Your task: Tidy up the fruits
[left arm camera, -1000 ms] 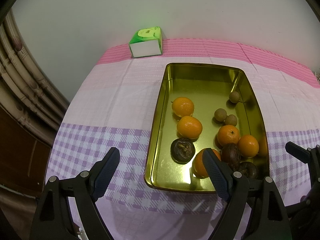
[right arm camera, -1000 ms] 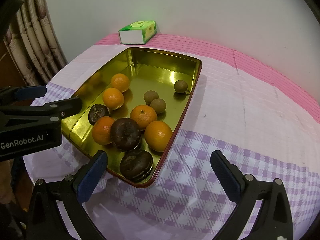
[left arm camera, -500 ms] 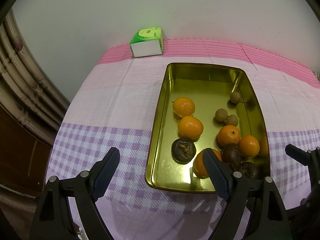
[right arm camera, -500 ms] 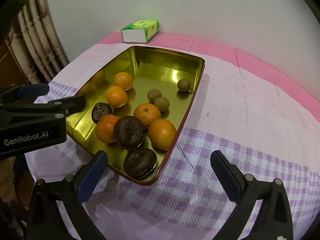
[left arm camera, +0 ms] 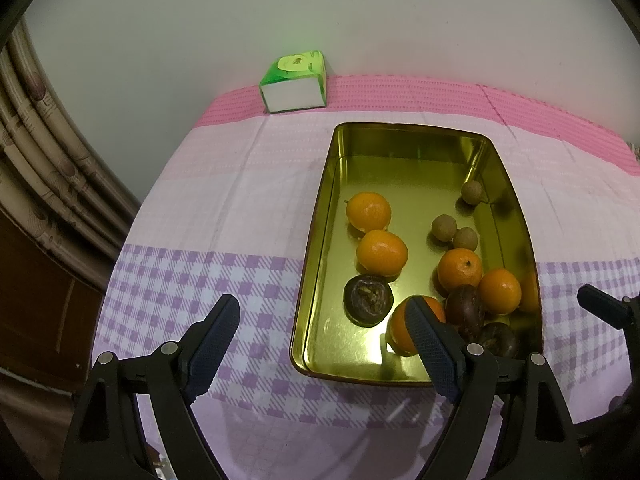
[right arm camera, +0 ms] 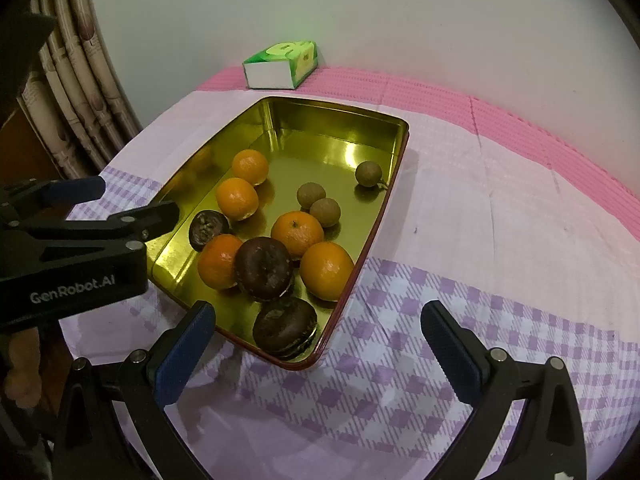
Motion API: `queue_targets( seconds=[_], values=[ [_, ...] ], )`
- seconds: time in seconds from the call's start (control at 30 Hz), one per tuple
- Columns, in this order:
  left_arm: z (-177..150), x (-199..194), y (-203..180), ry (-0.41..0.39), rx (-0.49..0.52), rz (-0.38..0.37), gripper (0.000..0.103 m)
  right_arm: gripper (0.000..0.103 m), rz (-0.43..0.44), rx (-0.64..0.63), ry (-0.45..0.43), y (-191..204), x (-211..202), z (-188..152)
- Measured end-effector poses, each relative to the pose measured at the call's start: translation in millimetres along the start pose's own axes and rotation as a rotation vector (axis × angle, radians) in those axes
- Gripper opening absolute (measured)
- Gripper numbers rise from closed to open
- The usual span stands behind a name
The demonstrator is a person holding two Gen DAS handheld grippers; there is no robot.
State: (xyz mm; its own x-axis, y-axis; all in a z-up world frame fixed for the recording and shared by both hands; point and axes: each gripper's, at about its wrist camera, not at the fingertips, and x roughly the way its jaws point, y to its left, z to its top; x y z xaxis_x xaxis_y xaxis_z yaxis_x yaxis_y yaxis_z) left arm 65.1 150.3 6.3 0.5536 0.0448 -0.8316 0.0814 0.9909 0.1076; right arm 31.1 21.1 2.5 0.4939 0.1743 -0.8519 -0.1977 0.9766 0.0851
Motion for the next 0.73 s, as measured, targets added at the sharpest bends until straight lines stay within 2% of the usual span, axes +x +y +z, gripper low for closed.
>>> queue_targets(
  seconds=[0.73],
  values=[
    [-0.8, 2.1, -0.7, 0.004, 0.007, 0.000, 0.085, 0.102, -0.001, 0.003, 0.004, -0.8, -1.6, 1.3]
  ],
)
